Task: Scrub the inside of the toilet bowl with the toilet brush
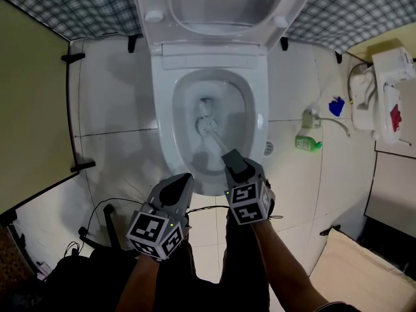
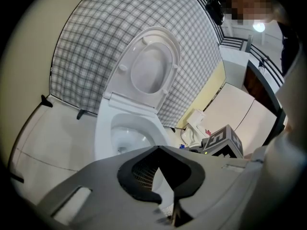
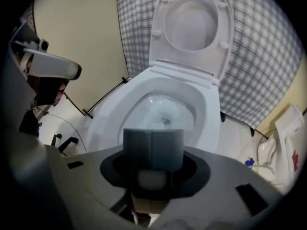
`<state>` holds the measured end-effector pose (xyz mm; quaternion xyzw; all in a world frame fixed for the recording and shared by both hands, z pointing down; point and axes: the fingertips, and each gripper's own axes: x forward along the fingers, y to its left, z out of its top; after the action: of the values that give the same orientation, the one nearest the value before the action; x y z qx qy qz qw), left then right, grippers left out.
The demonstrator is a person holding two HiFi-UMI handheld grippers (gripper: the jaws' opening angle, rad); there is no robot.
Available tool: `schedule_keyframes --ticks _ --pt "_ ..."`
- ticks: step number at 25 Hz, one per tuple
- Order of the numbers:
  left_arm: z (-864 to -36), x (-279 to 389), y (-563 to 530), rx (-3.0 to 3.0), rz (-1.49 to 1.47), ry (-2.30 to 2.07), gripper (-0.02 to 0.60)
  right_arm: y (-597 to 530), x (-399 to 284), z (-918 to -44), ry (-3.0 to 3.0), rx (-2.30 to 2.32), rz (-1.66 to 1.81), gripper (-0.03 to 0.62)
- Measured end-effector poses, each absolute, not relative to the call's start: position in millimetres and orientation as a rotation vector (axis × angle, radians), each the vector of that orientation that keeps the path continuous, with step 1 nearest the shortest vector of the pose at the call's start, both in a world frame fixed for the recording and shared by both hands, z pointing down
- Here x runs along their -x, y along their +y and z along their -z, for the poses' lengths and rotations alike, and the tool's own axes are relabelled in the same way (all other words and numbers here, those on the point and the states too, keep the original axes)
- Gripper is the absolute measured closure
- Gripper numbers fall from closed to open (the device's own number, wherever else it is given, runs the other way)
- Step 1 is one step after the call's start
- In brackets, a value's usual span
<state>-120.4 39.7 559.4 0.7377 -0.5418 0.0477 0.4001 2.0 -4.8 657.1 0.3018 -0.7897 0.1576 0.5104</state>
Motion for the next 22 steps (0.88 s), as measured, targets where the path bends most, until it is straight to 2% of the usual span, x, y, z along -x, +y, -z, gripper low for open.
schedule_keyframes --ticks 10,22 --pt "-568 123 47 -1.844 -0.118 -1.371 0.572 -39 18 -693 -1.804 -0.524 -0.15 0.416" --pt "-570 123 44 -1.849 -0.129 -1.371 0.572 -93 52 -723 -1.805 -0.513 -0.179 0.416"
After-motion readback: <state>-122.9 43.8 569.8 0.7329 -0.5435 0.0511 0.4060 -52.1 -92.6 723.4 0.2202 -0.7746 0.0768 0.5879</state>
